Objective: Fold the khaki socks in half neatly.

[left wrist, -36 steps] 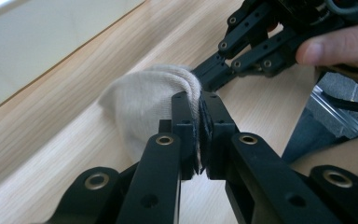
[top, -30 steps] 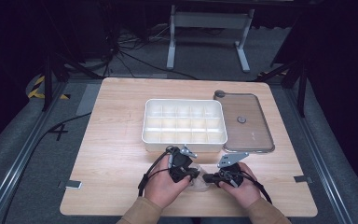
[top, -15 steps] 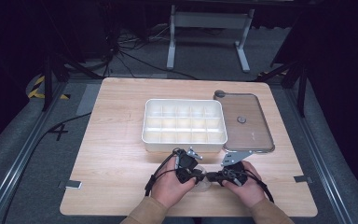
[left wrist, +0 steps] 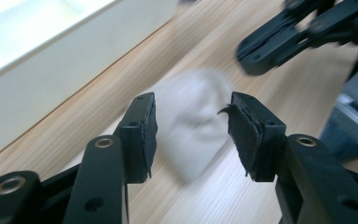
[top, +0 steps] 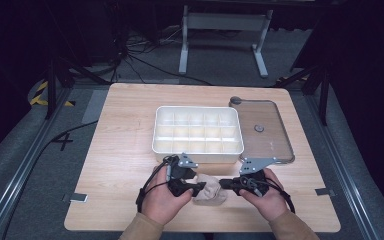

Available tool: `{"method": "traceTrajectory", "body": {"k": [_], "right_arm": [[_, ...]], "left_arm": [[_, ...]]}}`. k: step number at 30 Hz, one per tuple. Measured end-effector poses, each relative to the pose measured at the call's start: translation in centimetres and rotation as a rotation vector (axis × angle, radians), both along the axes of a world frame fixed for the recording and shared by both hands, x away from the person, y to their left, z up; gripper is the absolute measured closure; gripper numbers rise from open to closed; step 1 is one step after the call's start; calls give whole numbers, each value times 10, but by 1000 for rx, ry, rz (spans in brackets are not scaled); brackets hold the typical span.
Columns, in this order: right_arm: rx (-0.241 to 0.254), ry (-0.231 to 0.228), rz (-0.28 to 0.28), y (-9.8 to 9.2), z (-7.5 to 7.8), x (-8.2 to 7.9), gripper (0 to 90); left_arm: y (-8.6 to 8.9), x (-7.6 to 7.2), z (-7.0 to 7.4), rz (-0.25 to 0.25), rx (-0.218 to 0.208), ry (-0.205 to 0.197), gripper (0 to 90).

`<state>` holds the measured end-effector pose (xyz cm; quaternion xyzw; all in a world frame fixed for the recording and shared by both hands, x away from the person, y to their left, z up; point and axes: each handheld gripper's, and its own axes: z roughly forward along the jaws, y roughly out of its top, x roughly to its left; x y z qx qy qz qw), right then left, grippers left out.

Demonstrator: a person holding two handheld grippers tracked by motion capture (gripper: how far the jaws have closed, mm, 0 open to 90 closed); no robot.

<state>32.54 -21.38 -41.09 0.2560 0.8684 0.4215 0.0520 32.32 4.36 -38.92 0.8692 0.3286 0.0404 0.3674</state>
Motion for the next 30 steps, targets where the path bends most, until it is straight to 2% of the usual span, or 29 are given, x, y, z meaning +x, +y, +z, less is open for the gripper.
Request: {"method": "traceTrajectory", "body": {"k": [2,6,9,11,14,15,20,24,27,30], "right_arm": [[0,-10,18,12,0,0,880],[-8,-30,18,22,-5,2,878],[-21,-22,17,25,-9,4,874],[-48,-5,15,27,-13,6,873],[-72,-1,13,27,-15,6,876],[-78,-1,10,26,-15,5,877],[-91,23,-1,23,-19,5,889],[-103,38,-5,19,-22,3,893],[-109,52,-12,16,-23,2,893],[-116,61,-20,13,-27,1,893]], "left_arm": [[12,-2,0,27,23,14,519],[21,-4,-2,47,34,16,501],[23,-4,-4,55,33,16,499],[25,-4,-4,51,41,34,498],[25,-3,-5,54,35,42,499],[24,-3,-6,59,29,33,499],[21,0,-7,38,42,38,500],[14,2,-8,27,41,61,500],[9,3,-8,23,35,40,505],[1,4,-9,53,33,1,567]]}}
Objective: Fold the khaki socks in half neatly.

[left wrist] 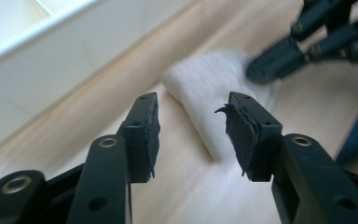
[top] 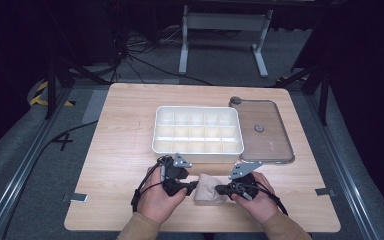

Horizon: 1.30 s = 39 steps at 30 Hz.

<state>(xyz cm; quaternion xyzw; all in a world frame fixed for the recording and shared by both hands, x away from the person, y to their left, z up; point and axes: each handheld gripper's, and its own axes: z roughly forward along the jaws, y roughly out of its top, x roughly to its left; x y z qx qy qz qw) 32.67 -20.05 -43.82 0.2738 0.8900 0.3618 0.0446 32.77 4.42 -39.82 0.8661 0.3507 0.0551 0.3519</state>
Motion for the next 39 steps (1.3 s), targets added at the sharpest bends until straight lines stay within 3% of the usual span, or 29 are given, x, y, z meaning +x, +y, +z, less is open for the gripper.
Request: {"method": "traceTrajectory", "body": {"k": [3,7,10,11,14,17,21,25,29,33,36,39], "right_arm": [[-2,9,-7,-3,-4,0,894],[-9,13,-8,-4,-8,-3,895],[-9,12,-10,-4,-10,-4,896],[-9,12,-9,-4,-10,-4,896],[-6,15,-4,-4,-11,-3,897],[-9,17,-1,-4,-10,-3,898],[-16,20,14,-4,-10,-4,898],[-18,30,23,-4,-9,-3,899],[-23,39,30,-4,-9,-4,899],[-30,45,40,-6,-8,-2,899],[-44,40,45,-7,-7,-2,899],[-51,36,43,-7,-7,-2,899]], "left_arm": [[-9,1,-2,-23,-3,-6,673],[-19,0,-4,-50,-5,-17,720],[-24,-2,-3,-84,-89,-31,767],[-26,-2,-2,-86,-96,-31,798],[-35,-3,-6,-95,-69,-40,866],[-38,3,-18,-76,-10,-47,892],[-39,4,-23,-121,-77,-41,893],[-46,6,-26,-102,-23,-44,894],[-46,9,-38,-79,59,12,897],[-45,9,-43,-82,81,47,898],[-44,9,-44,-76,83,98,898],[-41,9,-43,-78,80,96,898]]}}
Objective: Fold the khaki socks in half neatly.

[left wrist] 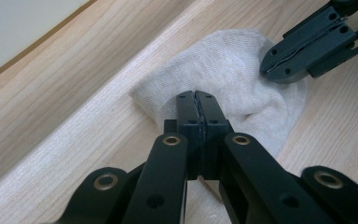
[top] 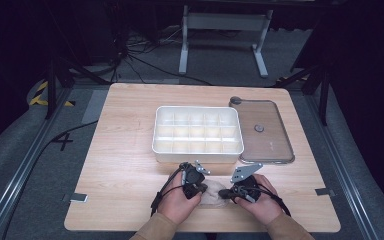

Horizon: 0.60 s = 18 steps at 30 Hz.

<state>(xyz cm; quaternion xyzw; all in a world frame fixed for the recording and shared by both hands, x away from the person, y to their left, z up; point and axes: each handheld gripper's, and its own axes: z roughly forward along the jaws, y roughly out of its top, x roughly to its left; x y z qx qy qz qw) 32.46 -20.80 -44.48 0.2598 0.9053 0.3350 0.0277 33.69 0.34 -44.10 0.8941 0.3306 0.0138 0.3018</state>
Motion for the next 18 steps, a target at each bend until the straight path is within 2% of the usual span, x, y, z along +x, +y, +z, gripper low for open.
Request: {"method": "traceTrajectory", "body": {"k": [7,11,14,15,18], "right_arm": [[-9,-1,13,-2,3,2,898],[-1,-7,13,0,9,2,898],[8,-40,13,2,14,2,898],[12,-68,11,3,15,1,897],[45,-111,32,10,16,-2,893]], "left_arm": [[22,-2,15,37,-33,7,840],[33,-3,17,52,-58,45,806],[32,-4,15,47,-72,65,792],[30,-5,14,46,-62,65,810],[24,-8,11,28,-39,76,824]]}}
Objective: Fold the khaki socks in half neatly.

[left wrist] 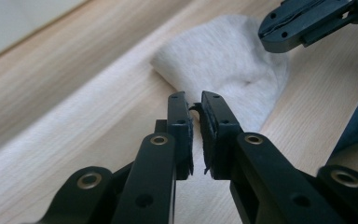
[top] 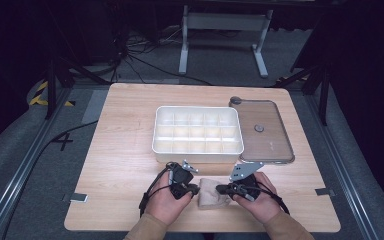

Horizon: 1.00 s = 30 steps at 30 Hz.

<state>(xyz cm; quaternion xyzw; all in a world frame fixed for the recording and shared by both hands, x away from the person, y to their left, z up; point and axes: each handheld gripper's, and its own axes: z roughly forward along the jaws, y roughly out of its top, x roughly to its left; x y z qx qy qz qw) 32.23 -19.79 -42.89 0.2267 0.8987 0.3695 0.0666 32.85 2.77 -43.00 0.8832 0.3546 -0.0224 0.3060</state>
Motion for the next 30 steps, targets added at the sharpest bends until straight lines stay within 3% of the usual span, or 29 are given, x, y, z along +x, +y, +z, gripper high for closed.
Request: {"method": "traceTrajectory", "body": {"k": [5,12,20,26,30], "right_arm": [[14,-46,15,11,-2,-4,892],[-56,-3,-18,12,-20,3,898],[-20,44,-23,7,-23,6,899],[19,78,-34,2,-25,8,899],[29,67,-33,2,-27,7,899]], "left_arm": [[0,-1,-3,-1,11,0,820],[4,2,-8,2,14,43,819],[2,6,-14,5,20,56,822],[-7,8,-19,-33,37,54,845],[-7,9,-19,-44,26,69,840]]}}
